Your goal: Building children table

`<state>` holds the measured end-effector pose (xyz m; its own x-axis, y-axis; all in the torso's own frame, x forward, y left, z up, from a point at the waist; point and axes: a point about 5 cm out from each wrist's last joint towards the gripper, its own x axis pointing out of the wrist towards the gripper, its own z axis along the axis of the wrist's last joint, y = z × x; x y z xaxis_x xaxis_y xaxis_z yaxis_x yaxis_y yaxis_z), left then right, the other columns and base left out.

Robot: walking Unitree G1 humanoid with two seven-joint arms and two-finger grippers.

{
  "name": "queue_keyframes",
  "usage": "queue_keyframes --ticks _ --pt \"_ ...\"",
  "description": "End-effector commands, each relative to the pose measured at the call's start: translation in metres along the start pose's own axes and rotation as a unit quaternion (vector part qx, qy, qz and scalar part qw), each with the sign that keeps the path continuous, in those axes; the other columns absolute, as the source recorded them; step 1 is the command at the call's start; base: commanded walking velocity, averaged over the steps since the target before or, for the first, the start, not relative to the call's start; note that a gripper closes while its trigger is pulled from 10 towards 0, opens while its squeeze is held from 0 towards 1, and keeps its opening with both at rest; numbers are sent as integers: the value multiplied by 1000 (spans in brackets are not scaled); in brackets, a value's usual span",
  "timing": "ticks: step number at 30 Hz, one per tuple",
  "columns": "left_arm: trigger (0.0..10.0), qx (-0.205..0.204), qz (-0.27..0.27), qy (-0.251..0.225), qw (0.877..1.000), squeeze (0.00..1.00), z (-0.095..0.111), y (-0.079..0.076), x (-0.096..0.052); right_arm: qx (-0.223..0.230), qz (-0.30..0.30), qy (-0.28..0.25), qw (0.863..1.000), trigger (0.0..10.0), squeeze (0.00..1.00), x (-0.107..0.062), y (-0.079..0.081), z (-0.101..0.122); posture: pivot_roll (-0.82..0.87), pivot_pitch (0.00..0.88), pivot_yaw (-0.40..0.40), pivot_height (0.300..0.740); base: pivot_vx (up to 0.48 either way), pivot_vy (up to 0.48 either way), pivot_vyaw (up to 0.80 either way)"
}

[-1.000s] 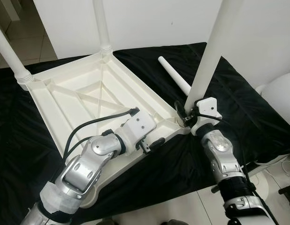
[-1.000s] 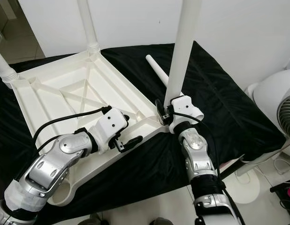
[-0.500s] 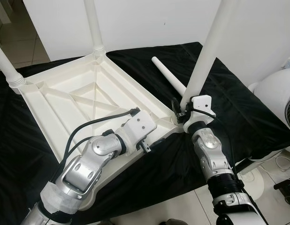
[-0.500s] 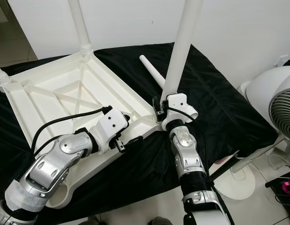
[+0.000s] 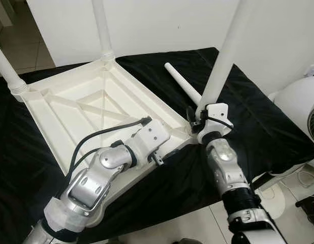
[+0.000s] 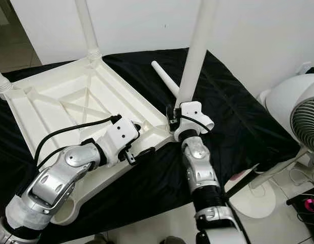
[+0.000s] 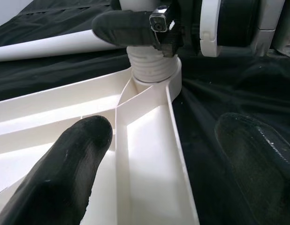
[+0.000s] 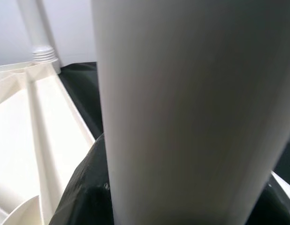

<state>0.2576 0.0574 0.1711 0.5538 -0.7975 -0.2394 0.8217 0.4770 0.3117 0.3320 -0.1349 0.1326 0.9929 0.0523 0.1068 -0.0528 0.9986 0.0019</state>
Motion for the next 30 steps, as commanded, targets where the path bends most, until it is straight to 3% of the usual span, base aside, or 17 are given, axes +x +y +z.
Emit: queue_keyframes --ticks 1,6,12,23,24,30 --pt "10000 9 0 -2 1000 0 2 -1 1 -1 -71 97 993 10000 0 -15 -11 -37 -56 30 30 740 0 0 0" --pt "10000 7 0 -4 1000 0 3 -3 2 0 -136 74 988 10000 0 -19 1 -29 -57 33 29 740 0 0 0" --pt "10000 5 2 -6 1000 0 3 -2 2 12 -137 71 988 10000 0 -18 15 -27 -61 36 30 740 0 0 0" --pt "10000 5 9 -7 1000 0 4 0 3 5 -119 41 992 10000 0 -14 8 -18 -60 39 24 740 0 0 0" --pt "10000 4 9 -7 1000 0 4 0 3 15 -112 26 993 10000 1000 -14 5 -14 -61 39 23 740 0 0 0" --pt "10000 3 10 -9 1000 0 5 0 4 11 -104 -4 995 10000 1000 -12 -5 -4 -60 37 18 740 0 0 0"
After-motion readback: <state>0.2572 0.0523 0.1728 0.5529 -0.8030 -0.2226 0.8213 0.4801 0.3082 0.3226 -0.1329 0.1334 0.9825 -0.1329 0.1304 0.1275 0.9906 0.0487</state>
